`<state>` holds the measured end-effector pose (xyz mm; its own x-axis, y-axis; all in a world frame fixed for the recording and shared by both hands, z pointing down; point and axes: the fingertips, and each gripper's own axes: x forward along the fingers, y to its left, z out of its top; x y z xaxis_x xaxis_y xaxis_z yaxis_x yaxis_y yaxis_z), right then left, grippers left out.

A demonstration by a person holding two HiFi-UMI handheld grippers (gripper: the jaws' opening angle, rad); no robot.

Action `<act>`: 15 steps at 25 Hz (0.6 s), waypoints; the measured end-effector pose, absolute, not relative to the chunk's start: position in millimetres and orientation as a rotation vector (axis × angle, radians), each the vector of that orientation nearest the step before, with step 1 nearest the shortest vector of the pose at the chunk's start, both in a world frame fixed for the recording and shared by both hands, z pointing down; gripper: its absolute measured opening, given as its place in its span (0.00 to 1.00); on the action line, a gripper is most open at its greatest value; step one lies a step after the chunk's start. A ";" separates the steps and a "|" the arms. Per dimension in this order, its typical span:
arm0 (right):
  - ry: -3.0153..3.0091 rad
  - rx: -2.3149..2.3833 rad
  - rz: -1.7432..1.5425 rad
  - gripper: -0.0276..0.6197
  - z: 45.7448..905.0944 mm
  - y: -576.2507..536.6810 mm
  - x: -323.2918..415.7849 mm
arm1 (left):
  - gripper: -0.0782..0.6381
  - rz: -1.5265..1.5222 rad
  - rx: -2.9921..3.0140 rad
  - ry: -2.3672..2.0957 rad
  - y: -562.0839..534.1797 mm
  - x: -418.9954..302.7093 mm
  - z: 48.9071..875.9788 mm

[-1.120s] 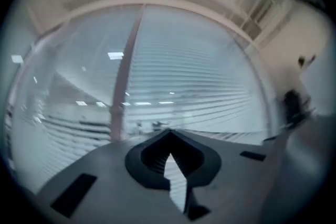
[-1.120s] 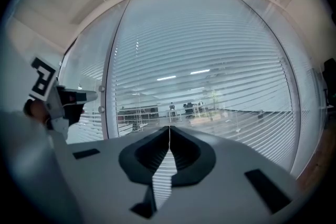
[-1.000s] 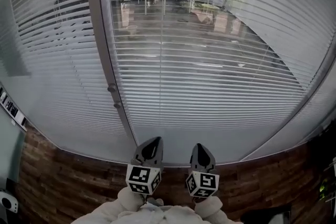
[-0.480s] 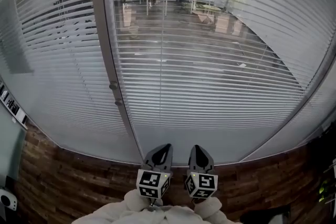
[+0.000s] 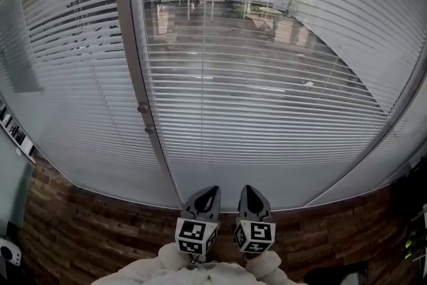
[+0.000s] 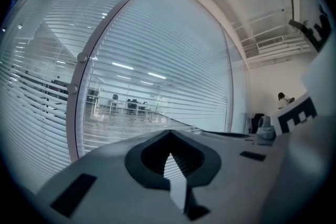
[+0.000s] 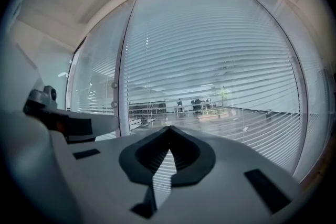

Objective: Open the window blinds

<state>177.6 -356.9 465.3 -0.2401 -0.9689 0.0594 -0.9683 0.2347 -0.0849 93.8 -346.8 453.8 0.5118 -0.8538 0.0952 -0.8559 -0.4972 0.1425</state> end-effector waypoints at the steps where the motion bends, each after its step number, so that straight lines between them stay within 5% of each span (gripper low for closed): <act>1: 2.464 -1.932 -0.163 0.06 465.3 -356.9 178.2 | 0.11 0.021 2.579 -1.471 -346.0 94.7 454.4; 15: 2.478 -1.926 -0.169 0.06 467.6 -361.2 180.4 | 0.11 0.056 2.586 -1.485 -346.5 96.6 457.5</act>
<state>180.4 -361.2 467.6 -0.2491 -0.9662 0.0668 -0.9663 0.2433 -0.0841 96.6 -346.5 457.5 0.5067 -0.8549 0.1115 -0.8609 -0.4947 0.1191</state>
